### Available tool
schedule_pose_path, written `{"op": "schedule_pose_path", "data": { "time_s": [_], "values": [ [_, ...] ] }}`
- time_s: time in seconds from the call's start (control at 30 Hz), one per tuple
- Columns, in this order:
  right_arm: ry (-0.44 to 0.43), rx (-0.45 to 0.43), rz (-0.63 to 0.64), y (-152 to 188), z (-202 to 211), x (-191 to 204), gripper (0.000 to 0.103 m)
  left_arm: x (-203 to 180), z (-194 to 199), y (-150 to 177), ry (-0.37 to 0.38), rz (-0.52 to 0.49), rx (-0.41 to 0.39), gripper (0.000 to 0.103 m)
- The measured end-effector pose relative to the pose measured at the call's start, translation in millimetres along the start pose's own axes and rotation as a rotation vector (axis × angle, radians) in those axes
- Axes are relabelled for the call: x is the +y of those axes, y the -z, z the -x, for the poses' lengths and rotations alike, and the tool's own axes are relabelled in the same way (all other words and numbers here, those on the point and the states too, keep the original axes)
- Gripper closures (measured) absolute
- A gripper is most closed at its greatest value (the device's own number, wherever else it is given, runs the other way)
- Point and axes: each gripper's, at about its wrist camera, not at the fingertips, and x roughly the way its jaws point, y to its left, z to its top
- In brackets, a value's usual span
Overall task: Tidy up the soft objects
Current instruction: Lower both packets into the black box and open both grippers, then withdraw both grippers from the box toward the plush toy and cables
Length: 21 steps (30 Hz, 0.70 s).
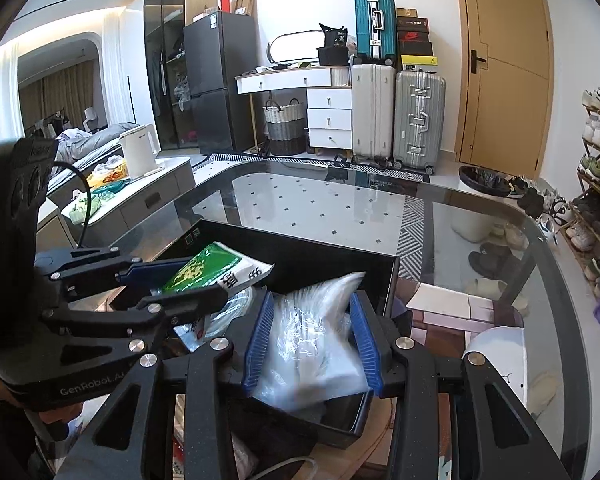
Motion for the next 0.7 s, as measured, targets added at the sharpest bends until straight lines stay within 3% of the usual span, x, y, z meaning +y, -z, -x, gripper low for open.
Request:
{"op": "schedule_pose_path", "data": {
  "time_s": [0.07, 0.23, 0.3, 0.37, 0.4, 0.43, 0.5, 0.7],
  "values": [
    [-0.003, -0.003, -0.002, -1, 0, 0, 0.063, -1, 1, 0, 0.004, 0.003, 0.003, 0.069],
    [0.02, -0.032, 0.009, 0, 14, 2, 0.05, -1, 11, 1, 0.01, 0.01, -0.015, 0.045],
    [0.026, -0.038, 0.002, 0, 22, 1, 0.027, 0, 17, 1, 0.013, 0.012, -0.025, 0.043],
    [0.029, -0.058, -0.018, 3, 35, -2, 0.012, 1, 25, 2, 0.002, 0.012, -0.033, 0.031],
    [0.027, -0.064, -0.026, 6, 41, -4, 0.006, 1, 29, 2, -0.004, 0.015, -0.041, 0.019],
    [0.025, -0.067, -0.032, 8, 46, -5, 0.005, 2, 34, 3, -0.007, 0.019, -0.051, 0.009],
    [0.023, -0.063, -0.039, 13, 56, -6, 0.001, 4, 41, 4, -0.015, 0.025, -0.065, 0.0],
    [0.013, -0.047, -0.061, 35, 76, -6, 0.001, 13, 66, 17, -0.005, 0.048, -0.099, 0.0]
  ]
}}
